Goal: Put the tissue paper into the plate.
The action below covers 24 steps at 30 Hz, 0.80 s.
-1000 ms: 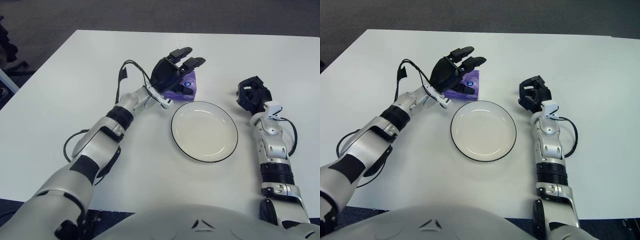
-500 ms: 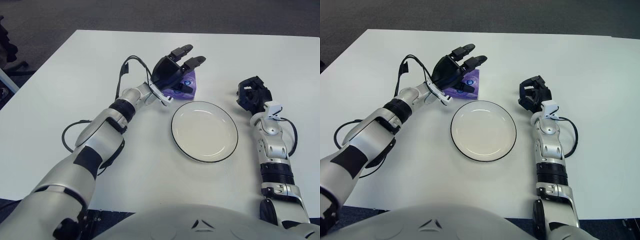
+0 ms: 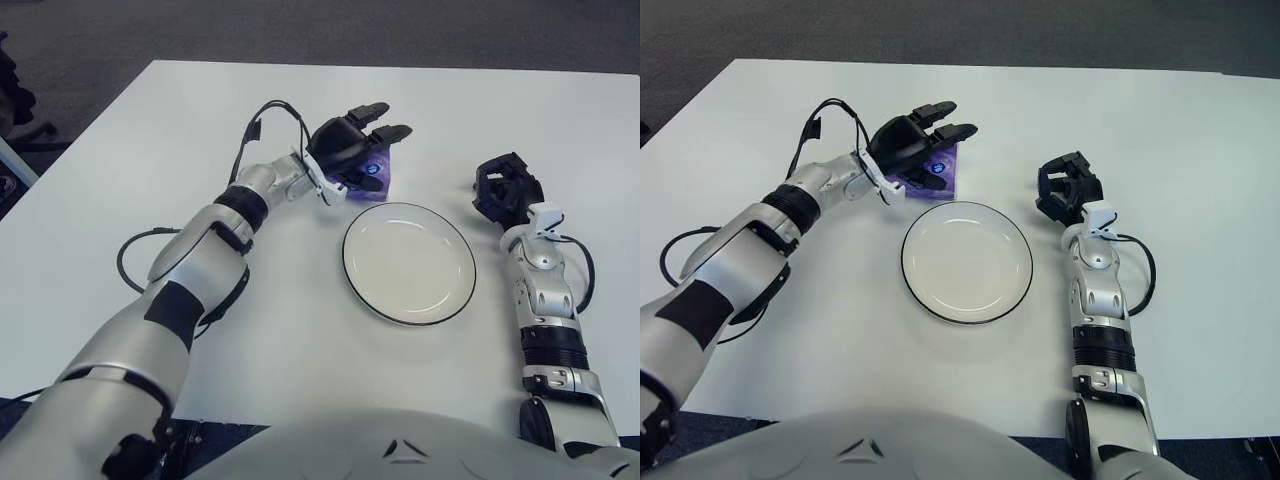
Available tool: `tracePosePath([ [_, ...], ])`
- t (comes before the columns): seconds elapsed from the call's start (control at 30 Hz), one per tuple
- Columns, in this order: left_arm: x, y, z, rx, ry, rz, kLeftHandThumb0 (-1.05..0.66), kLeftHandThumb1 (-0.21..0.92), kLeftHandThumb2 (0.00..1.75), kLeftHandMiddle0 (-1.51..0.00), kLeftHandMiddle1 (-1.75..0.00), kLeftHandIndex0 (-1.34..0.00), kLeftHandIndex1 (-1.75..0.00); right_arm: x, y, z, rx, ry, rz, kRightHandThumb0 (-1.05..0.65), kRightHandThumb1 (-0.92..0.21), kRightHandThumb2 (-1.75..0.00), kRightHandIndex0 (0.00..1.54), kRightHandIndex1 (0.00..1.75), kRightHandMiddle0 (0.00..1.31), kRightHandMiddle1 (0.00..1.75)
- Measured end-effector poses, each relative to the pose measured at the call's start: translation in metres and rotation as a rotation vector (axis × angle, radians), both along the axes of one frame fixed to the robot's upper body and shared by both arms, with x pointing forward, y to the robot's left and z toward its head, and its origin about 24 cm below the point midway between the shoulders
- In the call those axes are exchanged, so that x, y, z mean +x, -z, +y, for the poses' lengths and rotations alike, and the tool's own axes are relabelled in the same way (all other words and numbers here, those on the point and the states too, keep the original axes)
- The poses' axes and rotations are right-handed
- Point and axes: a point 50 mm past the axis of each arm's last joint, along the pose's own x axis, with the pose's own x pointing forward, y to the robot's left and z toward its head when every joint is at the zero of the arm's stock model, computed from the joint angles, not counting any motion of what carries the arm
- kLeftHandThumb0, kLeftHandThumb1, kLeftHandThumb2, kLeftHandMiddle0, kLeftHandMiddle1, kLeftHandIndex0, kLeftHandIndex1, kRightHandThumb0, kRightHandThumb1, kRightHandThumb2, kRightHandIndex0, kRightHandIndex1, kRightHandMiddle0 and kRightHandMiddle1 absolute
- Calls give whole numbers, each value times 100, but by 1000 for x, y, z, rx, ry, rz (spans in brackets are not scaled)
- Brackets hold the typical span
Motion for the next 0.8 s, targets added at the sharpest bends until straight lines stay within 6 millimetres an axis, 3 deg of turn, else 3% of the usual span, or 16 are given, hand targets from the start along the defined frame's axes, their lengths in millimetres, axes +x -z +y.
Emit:
tracePosePath([
  [0.33, 4, -4, 2, 56, 16, 263, -105, 92, 80, -12, 0, -10, 0, 0, 0, 1, -2, -3, 1, -38, -67, -85, 88, 175, 36, 175],
  [0.8, 10, -5, 16, -3, -1, 576, -105, 92, 80, -11, 0, -9, 0, -1, 1, 1, -2, 8, 7, -38, -67, -85, 88, 175, 36, 175],
])
